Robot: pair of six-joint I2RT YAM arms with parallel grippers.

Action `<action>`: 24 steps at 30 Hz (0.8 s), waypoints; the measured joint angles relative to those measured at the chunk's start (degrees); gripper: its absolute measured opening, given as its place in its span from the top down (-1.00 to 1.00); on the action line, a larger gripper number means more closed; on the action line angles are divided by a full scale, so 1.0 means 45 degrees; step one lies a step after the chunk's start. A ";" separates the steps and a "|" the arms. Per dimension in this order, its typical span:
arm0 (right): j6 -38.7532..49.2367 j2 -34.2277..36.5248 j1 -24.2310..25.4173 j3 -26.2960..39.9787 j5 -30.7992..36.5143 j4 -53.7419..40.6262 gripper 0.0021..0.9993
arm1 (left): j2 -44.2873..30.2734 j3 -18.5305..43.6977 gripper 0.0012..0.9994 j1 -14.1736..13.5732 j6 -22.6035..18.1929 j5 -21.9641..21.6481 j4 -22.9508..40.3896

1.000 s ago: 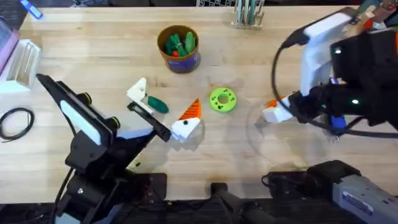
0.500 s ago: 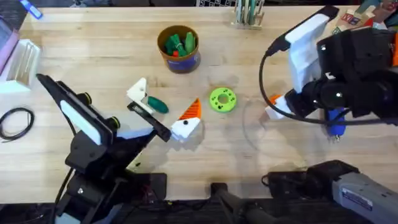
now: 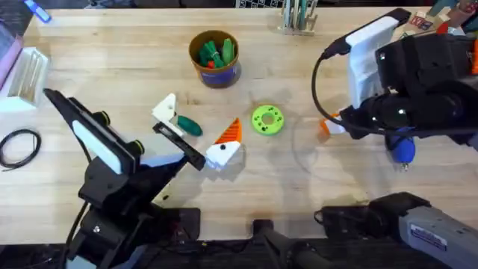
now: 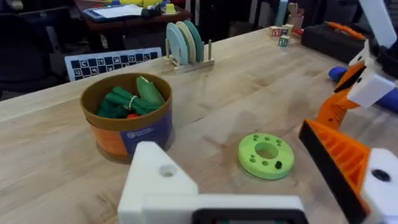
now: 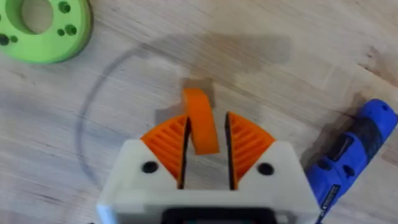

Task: Pick up the gripper from the table and insert it into the empty holder that is missing its gripper. Then pick up a screw, insert it into the mounting hole, and use the screwdriver to tighten it. Finally, clean up the table by picking up the vegetable and placing it into the bucket.

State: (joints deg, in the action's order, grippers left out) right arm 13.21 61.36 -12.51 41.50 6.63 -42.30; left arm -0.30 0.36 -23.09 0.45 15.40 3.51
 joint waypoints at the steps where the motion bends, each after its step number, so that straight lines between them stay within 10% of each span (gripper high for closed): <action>1: -0.0082 -0.0003 0.0000 0.0000 0.0000 0.0004 0.31 | -0.0005 0.0000 -0.97 0.0000 0.0000 0.0000 0.0000; 15: -0.0383 -0.0117 -0.0005 0.0000 0.0003 -0.0374 0.45 | -0.0005 0.0000 -0.97 0.0000 0.0000 0.0000 0.0000; 20: -0.0460 -0.0404 -0.0005 0.0001 0.0003 -0.0417 0.94 | -0.0005 0.0000 -0.98 0.0000 0.0000 0.0000 0.0000; 24: -0.0470 -0.0639 -0.0005 0.0005 0.0002 -0.0394 0.97 | -0.0005 0.0000 -0.97 0.0000 0.0000 0.0000 0.0000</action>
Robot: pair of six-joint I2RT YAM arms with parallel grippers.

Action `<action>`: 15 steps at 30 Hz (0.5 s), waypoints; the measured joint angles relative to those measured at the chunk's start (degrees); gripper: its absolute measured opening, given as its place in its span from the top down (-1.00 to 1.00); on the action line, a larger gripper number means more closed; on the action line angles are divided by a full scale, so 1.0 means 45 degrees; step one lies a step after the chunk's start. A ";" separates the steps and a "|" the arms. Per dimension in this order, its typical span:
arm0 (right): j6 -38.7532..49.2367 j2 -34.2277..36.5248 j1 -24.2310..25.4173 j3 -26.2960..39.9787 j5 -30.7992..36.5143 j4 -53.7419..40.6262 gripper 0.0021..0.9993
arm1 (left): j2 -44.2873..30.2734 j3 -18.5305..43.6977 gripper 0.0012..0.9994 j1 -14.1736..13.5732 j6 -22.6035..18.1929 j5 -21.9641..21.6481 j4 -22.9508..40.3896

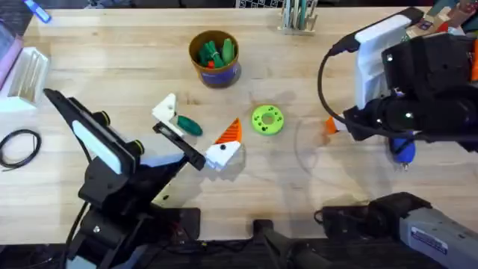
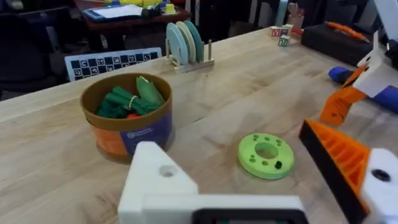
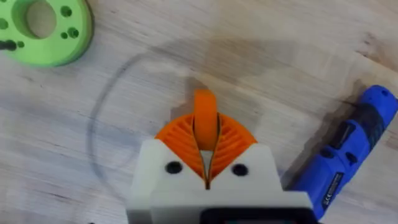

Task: Pick up the gripper from the table and insert it into the empty holder that is missing its gripper. Then pick up a screw, insert it into the mounting hole, and use the screwdriver to tighten it. Finally, clean up the table by picking up the vegetable and placing it into the bucket.

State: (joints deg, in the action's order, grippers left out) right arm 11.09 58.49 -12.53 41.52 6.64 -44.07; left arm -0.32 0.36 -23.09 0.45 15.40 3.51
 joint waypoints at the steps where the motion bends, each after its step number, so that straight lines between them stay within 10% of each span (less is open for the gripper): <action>1: 0.0000 -0.0134 0.0000 0.0010 -0.0002 -0.0014 0.97 | 0.0000 0.0000 -0.97 0.0000 0.0000 0.0000 0.0000; 8: -0.0389 -0.1772 0.0000 0.0900 -0.1249 -0.0027 0.98 | 0.0000 0.0000 -0.97 0.0000 0.0000 0.0000 0.0000; 15: -0.4639 -0.3250 0.0000 0.0030 -0.5759 0.5709 0.98 | 0.0000 0.0000 -0.97 0.0000 0.0000 0.0000 0.0000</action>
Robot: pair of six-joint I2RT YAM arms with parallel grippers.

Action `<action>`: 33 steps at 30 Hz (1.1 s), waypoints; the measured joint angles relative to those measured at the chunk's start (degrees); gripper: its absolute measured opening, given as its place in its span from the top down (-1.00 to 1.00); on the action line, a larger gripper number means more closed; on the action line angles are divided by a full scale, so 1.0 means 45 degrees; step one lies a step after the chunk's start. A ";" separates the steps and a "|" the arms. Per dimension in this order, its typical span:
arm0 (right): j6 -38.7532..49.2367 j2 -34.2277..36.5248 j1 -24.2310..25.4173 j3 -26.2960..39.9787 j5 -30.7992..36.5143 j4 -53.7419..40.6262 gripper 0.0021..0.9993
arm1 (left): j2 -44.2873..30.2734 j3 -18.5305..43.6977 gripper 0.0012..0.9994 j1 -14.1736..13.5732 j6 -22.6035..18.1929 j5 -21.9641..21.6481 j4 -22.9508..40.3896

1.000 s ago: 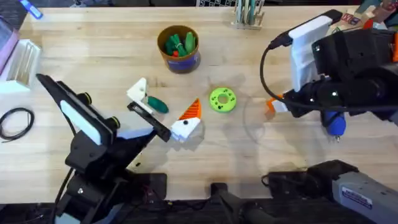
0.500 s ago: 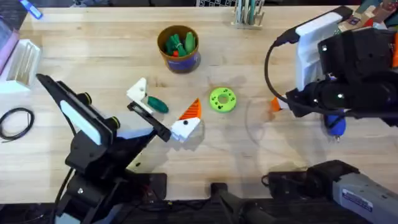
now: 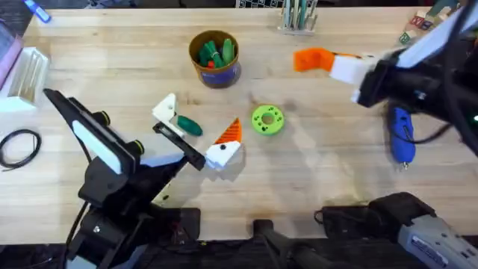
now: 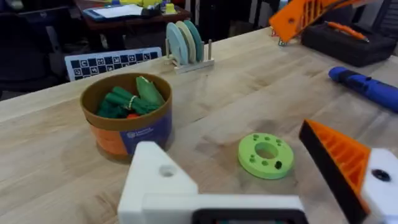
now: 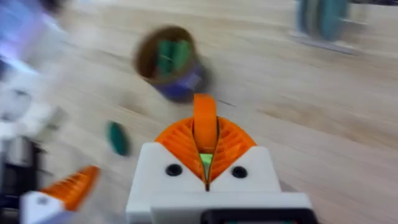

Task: Pick up the gripper from the table and insert it into the empty holder that is missing its gripper. Then pick up a screw, insert it into the mounting hole, and use the screwdriver to tighten it. Finally, clean up the table by picking up the vegetable and placing it into the bucket.

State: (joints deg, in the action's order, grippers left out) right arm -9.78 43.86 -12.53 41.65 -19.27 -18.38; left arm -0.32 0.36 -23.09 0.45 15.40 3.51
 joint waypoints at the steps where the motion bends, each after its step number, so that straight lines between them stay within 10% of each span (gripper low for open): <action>1: -0.0741 0.0063 0.0000 -0.0427 -0.0625 0.0998 0.98 | 0.0000 0.0000 -0.98 0.0000 0.0000 0.0007 0.0000; 19: -0.8348 0.6437 -0.1072 -0.2283 -0.8720 0.6849 0.98 | 0.0000 0.0000 -0.97 0.0000 0.1263 0.3400 -0.0107; 33: -1.1357 0.8176 -0.2152 -0.2293 -1.0021 1.0902 0.98 | 0.0002 0.0000 -0.97 0.0000 0.1729 0.4488 -0.0097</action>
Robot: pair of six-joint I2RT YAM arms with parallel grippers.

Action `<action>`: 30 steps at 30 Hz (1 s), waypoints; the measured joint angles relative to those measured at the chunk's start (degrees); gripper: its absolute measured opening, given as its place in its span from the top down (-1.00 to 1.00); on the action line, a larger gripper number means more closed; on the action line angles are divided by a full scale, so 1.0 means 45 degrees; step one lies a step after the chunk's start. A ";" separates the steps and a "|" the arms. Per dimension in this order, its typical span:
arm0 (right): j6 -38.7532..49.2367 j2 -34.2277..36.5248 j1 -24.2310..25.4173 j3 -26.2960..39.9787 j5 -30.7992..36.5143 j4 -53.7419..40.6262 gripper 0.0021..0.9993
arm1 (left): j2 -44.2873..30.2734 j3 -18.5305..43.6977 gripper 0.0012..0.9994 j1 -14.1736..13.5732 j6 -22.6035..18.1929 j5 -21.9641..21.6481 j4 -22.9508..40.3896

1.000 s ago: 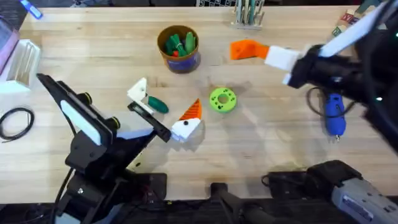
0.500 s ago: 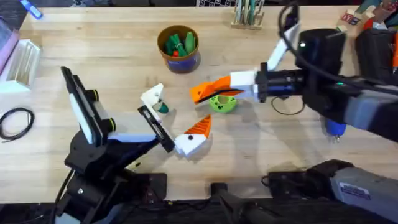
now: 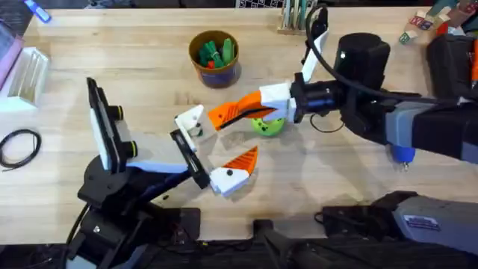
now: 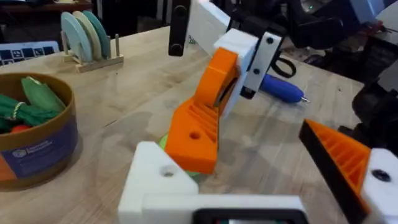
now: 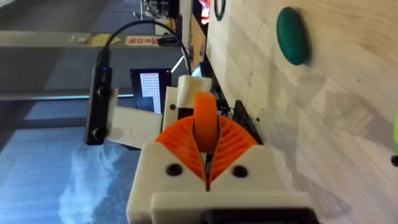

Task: Pick up the gripper from the table and insert it into the empty holder that is missing its gripper. Then pick up a screw, insert it into the mounting hole, and use the screwdriver to tighten it. Finally, clean up the table by picking up the vegetable and placing it into the bucket.

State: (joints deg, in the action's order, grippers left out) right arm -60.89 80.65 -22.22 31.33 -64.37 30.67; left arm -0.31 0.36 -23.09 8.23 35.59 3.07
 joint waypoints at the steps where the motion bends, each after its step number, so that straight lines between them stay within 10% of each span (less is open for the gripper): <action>1: -0.0117 0.0002 -0.0038 0.0000 -0.0002 0.0179 0.98 | -0.0002 0.0000 -0.97 0.0000 0.0000 0.0032 0.0000; 30: -0.1876 0.2089 -0.1569 0.1085 0.0487 0.2392 0.99 | -0.0002 0.0005 -0.98 0.0323 0.0190 -0.1217 0.0038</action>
State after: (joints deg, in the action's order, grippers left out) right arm -69.33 90.05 -29.28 36.21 -62.18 41.44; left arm -0.32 0.38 -21.64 9.09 30.12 3.24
